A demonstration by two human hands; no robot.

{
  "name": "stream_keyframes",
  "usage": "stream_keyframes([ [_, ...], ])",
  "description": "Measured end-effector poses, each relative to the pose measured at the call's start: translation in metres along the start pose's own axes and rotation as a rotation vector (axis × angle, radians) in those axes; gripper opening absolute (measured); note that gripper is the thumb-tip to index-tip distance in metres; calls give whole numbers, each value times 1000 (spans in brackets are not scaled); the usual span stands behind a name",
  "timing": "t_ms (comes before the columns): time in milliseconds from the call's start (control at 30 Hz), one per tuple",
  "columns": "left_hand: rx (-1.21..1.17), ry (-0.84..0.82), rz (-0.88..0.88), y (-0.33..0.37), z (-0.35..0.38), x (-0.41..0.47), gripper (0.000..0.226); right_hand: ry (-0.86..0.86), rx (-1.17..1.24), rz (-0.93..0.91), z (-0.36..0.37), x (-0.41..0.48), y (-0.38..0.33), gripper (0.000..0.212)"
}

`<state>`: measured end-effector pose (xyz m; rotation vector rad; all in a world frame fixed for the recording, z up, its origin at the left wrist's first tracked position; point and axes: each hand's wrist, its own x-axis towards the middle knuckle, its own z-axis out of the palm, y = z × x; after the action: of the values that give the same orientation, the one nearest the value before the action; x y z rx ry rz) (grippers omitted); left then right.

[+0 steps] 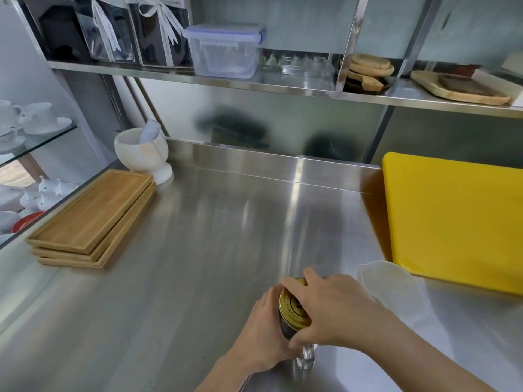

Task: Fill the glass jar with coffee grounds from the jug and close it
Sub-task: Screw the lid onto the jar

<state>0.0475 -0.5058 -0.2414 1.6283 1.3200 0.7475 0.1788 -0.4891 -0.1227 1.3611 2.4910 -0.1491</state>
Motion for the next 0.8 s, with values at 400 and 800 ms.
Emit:
stream_keyframes([
  [400, -8, 52, 25, -6, 5, 1, 81, -32, 156, -187, 0, 0, 16, 73],
  [800, -43, 13, 10, 0, -1, -2, 63, -34, 34, -47, -3, 5, 5, 62],
])
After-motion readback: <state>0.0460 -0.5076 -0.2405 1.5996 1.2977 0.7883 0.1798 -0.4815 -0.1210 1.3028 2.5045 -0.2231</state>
